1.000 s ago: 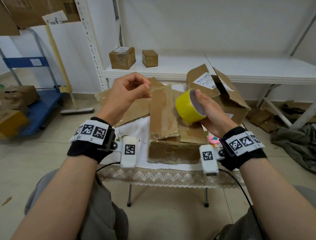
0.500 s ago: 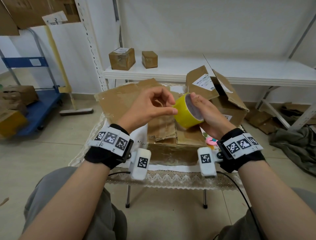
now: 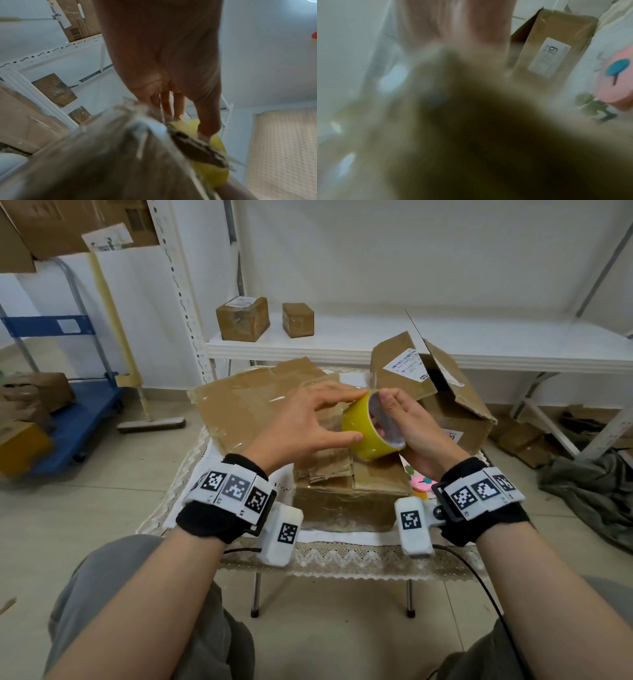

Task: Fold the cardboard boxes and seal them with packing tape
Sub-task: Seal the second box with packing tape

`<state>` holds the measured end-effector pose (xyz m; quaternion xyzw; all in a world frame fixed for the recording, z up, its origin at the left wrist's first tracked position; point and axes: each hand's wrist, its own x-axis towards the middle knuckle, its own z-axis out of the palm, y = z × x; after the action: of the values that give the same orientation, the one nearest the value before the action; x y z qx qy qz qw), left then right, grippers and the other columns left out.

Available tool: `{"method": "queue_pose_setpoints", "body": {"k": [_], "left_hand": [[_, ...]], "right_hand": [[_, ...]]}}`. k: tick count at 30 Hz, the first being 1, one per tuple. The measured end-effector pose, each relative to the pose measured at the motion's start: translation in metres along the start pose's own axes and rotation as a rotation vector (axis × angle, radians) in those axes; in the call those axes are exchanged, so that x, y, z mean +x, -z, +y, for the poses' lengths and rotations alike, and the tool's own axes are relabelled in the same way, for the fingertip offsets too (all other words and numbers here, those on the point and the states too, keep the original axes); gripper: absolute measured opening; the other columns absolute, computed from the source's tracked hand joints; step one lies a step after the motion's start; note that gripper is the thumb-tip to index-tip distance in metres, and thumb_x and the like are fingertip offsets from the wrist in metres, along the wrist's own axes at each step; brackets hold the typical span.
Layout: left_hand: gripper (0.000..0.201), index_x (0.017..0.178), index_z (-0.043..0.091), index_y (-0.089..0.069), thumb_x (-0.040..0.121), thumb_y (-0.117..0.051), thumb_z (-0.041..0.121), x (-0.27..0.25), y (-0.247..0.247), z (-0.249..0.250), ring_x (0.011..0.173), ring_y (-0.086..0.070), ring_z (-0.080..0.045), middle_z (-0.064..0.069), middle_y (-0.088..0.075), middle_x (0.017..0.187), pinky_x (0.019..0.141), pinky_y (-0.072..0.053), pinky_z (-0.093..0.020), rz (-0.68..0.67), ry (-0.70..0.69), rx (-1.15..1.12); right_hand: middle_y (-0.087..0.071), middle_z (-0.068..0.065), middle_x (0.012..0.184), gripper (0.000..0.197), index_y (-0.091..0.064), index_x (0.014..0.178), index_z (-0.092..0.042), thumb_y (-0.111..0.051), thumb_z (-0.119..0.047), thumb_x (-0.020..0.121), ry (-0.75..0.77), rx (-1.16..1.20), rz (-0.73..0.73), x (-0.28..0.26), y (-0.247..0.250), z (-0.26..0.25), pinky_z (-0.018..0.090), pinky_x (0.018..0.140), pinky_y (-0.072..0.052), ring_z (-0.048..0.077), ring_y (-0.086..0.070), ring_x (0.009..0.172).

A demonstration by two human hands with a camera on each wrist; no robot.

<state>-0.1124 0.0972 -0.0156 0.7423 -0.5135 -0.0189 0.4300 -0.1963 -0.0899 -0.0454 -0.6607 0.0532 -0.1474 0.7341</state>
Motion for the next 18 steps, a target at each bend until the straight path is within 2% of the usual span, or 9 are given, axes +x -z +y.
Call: {"method": "queue_pose_setpoints", "body": {"k": [2,5,7,10,14,18], "left_hand": [[0.059,0.132,0.022,-0.065,0.076,-0.085,0.027,0.0,0.002,-0.001,0.122,-0.056,-0.004,0.005,-0.062,0.13,0.108,-0.046,-0.031,0.019,-0.01,-0.011],[0.068,0.13,0.023,-0.065,0.069,-0.08,0.051,-0.001,0.001,0.002,0.116,-0.058,-0.003,0.009,-0.062,0.127,0.101,-0.05,-0.027,-0.01,0.031,-0.072],[0.076,0.126,0.024,-0.065,0.062,-0.079,0.061,0.0,-0.003,0.005,0.11,-0.059,-0.003,0.011,-0.062,0.121,0.096,-0.052,-0.029,0.0,0.063,-0.028],[0.068,0.114,0.02,-0.061,0.059,-0.09,0.049,0.003,-0.006,0.007,0.102,-0.059,-0.009,0.01,-0.06,0.111,0.09,-0.053,-0.037,0.032,0.082,-0.038],[0.063,0.113,0.016,-0.055,0.065,-0.091,0.037,0.005,-0.005,0.005,0.101,-0.058,-0.016,0.004,-0.057,0.111,0.091,-0.05,-0.035,-0.025,0.094,-0.048],[0.06,0.114,0.013,-0.053,0.07,-0.088,0.033,0.006,-0.009,0.003,0.104,-0.055,-0.017,0.004,-0.053,0.11,0.094,-0.047,-0.032,-0.035,0.076,-0.05]], "right_hand": [[-0.07,-0.002,0.085,0.042,-0.052,0.113,-0.013,-0.058,-0.047,0.088,0.007,0.001,-0.005,0.0,-0.001,0.001,0.024,0.062,-0.047,0.019,-0.054,0.078],[-0.069,-0.001,0.082,0.037,-0.05,0.11,-0.013,-0.056,-0.044,0.09,0.014,-0.016,-0.039,0.0,-0.002,0.001,0.024,0.059,-0.047,0.017,-0.056,0.069],[-0.069,0.004,0.089,0.035,-0.051,0.109,-0.014,-0.056,-0.044,0.091,0.017,-0.069,-0.057,0.0,-0.003,0.0,0.028,0.063,-0.046,0.025,-0.055,0.077],[-0.069,0.004,0.091,0.034,-0.051,0.109,-0.016,-0.056,-0.044,0.091,0.006,-0.11,-0.065,0.0,-0.004,0.0,0.025,0.061,-0.047,0.023,-0.056,0.077],[-0.071,-0.001,0.086,0.015,-0.051,0.105,-0.016,-0.05,-0.031,0.102,0.01,-0.111,-0.054,0.001,-0.004,0.002,0.022,0.059,-0.047,0.016,-0.059,0.071],[-0.072,-0.003,0.084,0.026,-0.05,0.106,-0.016,-0.054,-0.039,0.095,0.002,-0.102,-0.046,-0.001,-0.005,0.001,0.024,0.061,-0.046,0.029,-0.05,0.084]]}}
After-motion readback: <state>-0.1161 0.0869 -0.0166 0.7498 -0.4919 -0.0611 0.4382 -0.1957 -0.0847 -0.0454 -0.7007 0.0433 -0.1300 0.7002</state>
